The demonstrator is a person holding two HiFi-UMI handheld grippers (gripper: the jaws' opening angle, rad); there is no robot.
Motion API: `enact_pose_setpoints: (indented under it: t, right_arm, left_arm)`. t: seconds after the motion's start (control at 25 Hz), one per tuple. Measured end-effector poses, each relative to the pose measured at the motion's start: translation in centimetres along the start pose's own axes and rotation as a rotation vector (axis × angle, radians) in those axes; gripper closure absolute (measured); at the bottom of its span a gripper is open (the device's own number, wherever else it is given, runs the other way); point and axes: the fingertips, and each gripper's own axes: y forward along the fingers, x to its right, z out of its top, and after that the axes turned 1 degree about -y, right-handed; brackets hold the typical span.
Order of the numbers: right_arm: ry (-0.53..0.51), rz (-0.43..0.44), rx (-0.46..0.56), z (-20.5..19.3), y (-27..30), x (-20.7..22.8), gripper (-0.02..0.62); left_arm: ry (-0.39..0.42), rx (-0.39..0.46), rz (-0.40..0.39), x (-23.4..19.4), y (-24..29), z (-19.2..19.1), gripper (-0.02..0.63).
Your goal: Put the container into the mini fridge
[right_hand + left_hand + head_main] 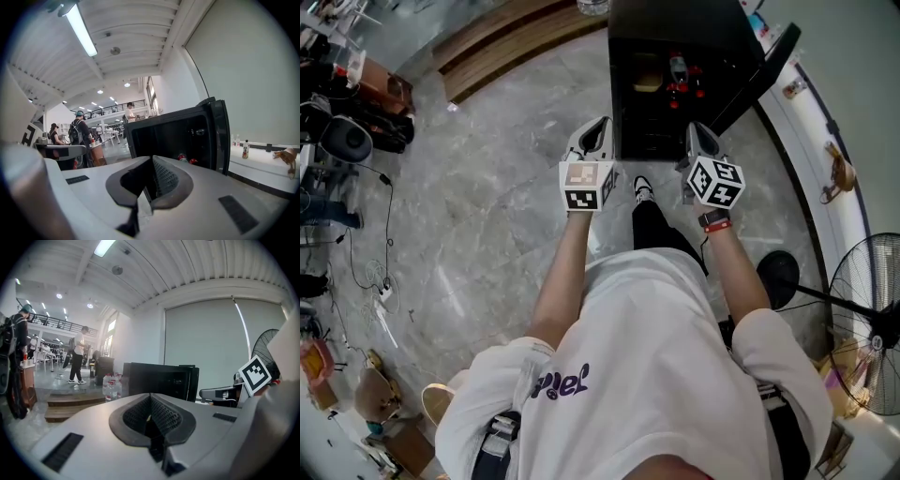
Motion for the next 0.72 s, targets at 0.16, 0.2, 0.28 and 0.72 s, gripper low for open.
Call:
enact_pose_setpoints:
  t: [0.16, 0.2, 0.28, 0.72]
  right_arm:
    - [0.013, 0.006, 0.003, 0.1, -0.6, -0.5, 0.581]
    - [0.016, 0.008, 0.004, 0.2, -0.8, -0.6, 0.581]
    - [0.021, 0.01, 0.007, 0.4, -0.9, -0.9, 0.581]
    - [0.011, 0.005, 0.013, 1.8, -2.3, -2.5, 0.581]
  left_arm:
    - [0.002, 0.011, -0.001, 0.0, -0.2, 0.2, 0.588]
    - [0.004, 0.013, -0.001, 0.0, -0.3, 0.3, 0.588]
    - [0.004, 0.019, 0.003, -0.3, -0.5, 0.5, 0.588]
    - [0.021, 0.05, 0.008, -0.3, -1.3, 1.2, 0.588]
